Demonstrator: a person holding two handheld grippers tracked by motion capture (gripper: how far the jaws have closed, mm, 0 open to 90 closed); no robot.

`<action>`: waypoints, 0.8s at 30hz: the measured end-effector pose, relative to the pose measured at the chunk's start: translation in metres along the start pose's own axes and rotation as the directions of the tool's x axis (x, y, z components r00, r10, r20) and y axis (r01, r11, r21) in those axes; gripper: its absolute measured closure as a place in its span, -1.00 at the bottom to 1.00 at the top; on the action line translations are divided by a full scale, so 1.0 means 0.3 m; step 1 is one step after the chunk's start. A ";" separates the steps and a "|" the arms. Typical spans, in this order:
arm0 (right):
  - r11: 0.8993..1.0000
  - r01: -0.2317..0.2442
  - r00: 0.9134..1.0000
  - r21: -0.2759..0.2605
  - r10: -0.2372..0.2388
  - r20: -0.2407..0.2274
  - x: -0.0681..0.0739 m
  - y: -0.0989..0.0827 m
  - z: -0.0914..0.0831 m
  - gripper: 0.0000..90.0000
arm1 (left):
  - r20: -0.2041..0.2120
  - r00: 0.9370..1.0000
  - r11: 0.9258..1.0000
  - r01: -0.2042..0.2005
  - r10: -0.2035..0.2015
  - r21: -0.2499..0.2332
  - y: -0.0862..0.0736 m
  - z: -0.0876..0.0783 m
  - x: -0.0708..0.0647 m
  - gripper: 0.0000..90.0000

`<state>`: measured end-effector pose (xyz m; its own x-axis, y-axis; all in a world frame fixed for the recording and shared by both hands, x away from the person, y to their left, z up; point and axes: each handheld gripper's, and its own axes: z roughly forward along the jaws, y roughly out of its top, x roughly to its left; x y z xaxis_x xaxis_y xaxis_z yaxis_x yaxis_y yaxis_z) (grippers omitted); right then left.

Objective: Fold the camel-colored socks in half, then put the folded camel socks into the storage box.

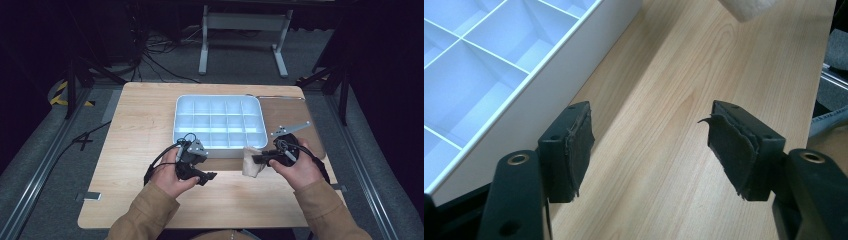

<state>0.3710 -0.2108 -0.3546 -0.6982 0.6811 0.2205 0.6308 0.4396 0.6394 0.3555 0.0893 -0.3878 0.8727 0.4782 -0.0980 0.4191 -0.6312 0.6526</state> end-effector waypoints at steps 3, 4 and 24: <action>1.000 -0.001 1.000 -0.001 0.001 0.006 -0.006 0.010 -0.005 0.69 | 0.000 1.000 1.000 0.001 -0.001 0.000 0.000 0.000 0.001 -0.22; 1.000 -0.002 1.000 -0.003 0.002 0.009 -0.008 0.014 -0.007 0.69 | -0.001 1.000 1.000 0.003 -0.003 0.000 -0.001 0.000 0.001 -0.23; 1.000 -0.019 0.998 -0.013 0.020 0.062 -0.084 0.074 -0.028 0.69 | -0.010 1.000 1.000 0.017 -0.017 -0.002 -0.010 -0.011 0.013 -0.25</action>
<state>0.3998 -0.2232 -0.3399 -0.6634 0.7244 0.1873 0.6396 0.4191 0.6445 0.3568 0.0952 -0.3877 0.8627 0.4954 -0.1017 0.4339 -0.6218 0.6520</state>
